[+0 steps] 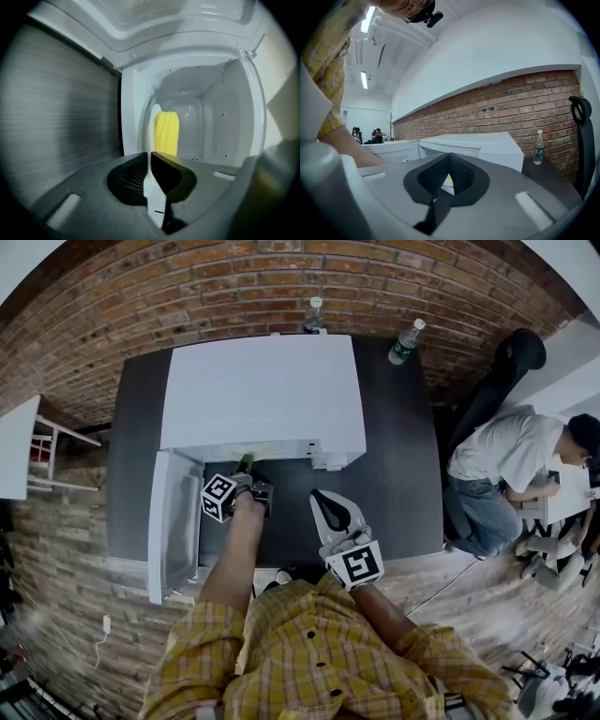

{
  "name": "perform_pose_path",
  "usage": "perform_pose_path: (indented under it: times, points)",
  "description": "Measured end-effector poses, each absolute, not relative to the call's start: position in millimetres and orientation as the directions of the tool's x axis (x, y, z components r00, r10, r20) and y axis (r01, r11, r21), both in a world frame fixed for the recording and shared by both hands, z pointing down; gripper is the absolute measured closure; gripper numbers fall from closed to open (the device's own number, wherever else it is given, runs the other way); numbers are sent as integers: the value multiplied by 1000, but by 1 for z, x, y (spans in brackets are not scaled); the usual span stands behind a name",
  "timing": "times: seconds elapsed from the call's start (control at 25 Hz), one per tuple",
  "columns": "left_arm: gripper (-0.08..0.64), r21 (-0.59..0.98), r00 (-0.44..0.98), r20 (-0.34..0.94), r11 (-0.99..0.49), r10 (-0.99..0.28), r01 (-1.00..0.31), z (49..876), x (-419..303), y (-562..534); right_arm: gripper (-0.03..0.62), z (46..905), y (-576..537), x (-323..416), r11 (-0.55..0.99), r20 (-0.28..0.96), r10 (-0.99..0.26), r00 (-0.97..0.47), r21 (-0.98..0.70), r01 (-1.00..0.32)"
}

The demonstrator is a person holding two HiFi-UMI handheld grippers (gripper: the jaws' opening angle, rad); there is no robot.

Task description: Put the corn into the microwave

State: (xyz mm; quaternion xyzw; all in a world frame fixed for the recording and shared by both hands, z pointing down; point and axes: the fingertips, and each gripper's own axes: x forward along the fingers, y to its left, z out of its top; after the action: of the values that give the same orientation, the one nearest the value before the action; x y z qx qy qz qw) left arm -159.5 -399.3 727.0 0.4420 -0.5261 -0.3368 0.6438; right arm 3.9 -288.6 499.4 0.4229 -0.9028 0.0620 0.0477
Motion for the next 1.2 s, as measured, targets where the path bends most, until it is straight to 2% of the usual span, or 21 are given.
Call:
perform_pose_path:
  times: [0.36, 0.48, 0.72, 1.12, 1.2]
  points:
    - [519, 909, 206, 413, 414, -887, -40, 729, -161, -396, 597, 495, -286, 1, 645, 115, -750, -652, -94, -758]
    - [459, 900, 207, 430, 435, -879, -22, 732, -159, -392, 597, 492, -284, 0, 648, 109, -748, -654, -89, -756]
    - [448, 905, 213, 415, 425, -885, 1, 731, -156, -385, 597, 497, -278, -1, 645, 129, -750, -648, -70, -761]
    - [452, 930, 246, 357, 368, -901, 0, 692, -143, -371, 597, 497, -265, 4, 619, 146, -770, -621, -65, -783]
    - [506, 935, 257, 349, 353, -901, -29, 684, -141, -366, 595, 497, -260, 4, 614, 149, -773, -616, -64, -786]
